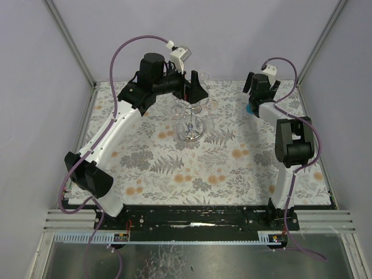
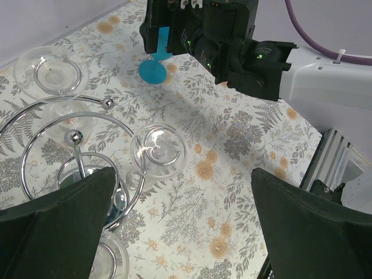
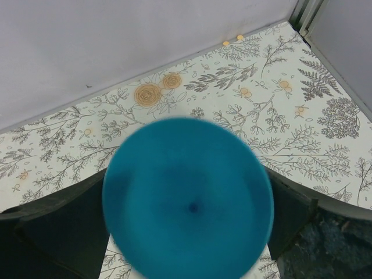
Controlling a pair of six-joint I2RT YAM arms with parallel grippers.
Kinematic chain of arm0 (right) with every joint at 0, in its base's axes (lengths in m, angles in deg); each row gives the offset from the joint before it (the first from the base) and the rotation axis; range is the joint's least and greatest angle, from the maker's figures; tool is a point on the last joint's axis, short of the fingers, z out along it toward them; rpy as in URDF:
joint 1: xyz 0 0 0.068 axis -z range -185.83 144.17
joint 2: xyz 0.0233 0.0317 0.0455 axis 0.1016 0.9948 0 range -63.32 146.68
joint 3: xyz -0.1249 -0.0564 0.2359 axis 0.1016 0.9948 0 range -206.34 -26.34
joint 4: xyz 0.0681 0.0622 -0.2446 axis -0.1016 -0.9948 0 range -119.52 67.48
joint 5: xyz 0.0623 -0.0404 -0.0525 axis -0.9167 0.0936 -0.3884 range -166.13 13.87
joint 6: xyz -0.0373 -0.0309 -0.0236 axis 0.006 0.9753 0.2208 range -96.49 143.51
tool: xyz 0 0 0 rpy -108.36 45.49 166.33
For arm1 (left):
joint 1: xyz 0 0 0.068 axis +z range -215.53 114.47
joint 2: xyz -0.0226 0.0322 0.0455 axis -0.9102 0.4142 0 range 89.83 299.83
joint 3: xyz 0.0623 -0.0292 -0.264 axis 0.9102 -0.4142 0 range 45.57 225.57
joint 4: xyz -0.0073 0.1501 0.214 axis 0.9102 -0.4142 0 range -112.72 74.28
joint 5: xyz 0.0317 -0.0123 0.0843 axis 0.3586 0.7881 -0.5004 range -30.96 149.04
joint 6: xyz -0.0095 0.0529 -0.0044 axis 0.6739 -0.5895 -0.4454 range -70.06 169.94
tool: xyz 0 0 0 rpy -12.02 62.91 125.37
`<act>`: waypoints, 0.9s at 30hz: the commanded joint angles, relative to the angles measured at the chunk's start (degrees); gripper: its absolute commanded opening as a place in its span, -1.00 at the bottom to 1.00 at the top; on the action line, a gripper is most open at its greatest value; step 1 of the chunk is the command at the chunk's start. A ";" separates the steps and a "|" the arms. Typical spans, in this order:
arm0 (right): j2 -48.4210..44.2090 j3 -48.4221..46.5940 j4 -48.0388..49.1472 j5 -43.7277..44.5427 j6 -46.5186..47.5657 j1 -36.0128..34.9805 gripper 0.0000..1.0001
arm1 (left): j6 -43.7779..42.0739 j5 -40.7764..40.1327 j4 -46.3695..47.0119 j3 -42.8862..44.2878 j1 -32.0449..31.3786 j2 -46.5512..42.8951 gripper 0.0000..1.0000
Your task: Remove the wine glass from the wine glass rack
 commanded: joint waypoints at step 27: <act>-16.46 -1.27 -6.60 -0.28 2.72 -0.49 0.98 | 6.13 -4.29 2.95 2.06 0.97 -1.90 1.00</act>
